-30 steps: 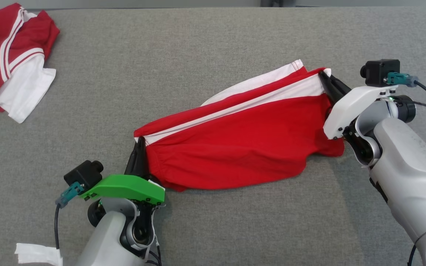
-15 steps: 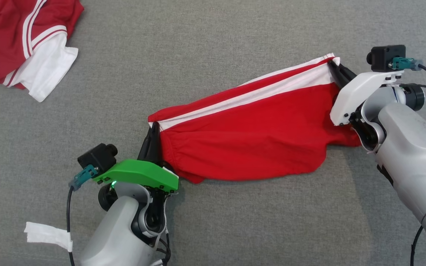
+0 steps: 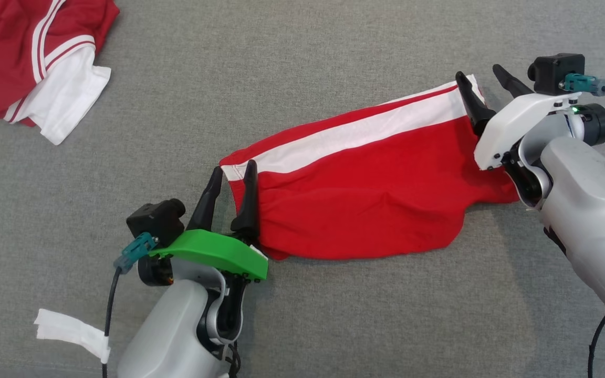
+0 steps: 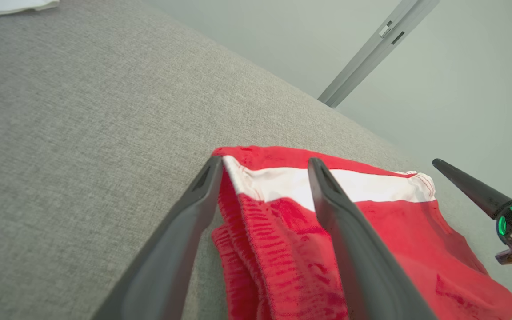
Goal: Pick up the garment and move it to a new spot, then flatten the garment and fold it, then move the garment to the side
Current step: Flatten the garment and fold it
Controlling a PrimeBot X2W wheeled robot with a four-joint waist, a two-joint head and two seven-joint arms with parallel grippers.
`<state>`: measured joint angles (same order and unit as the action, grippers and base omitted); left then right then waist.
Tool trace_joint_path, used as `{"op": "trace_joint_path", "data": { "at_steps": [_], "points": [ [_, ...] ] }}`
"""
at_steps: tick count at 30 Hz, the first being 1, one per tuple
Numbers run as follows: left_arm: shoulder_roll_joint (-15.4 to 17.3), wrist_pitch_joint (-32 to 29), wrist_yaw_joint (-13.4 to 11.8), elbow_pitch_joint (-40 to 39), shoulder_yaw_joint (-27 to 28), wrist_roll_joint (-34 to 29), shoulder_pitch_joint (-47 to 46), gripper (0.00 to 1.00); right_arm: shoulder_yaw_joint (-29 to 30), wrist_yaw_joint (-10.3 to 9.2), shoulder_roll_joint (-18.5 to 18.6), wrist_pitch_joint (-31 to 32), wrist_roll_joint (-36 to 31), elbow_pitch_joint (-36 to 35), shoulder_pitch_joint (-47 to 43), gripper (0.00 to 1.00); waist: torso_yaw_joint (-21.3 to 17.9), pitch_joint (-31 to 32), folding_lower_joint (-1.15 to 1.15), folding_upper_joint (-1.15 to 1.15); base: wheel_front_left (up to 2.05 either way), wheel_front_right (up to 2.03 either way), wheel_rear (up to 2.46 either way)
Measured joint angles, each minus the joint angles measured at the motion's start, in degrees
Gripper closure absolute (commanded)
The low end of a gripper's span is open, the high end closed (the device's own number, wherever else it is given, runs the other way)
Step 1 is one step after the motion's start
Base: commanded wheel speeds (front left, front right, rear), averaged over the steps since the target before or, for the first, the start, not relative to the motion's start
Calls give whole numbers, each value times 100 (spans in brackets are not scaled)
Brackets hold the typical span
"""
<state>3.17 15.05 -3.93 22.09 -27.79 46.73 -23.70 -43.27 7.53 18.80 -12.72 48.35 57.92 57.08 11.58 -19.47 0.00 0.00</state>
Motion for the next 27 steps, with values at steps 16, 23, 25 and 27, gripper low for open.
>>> {"op": "trace_joint_path", "data": {
  "at_steps": [16,23,25,27],
  "points": [
    [515,8,-64,-1246,821,-1541,1051,0,-791,-1,414,141,591,-174,-399,0,-302,408,0,0,0,0,0],
    [361,8,-73,-1455,1131,-1513,1365,0,-999,-1,397,789,860,224,-460,0,-225,493,0,0,0,0,0],
    [307,8,-69,-1514,1211,-1512,1386,0,-1022,-1,378,937,934,323,-459,0,-151,480,0,0,0,0,0],
    [274,8,-62,-1549,1278,-1523,1407,0,-1045,-1,348,1025,1007,369,-456,0,-79,466,0,0,0,0,0]
  ]
}}
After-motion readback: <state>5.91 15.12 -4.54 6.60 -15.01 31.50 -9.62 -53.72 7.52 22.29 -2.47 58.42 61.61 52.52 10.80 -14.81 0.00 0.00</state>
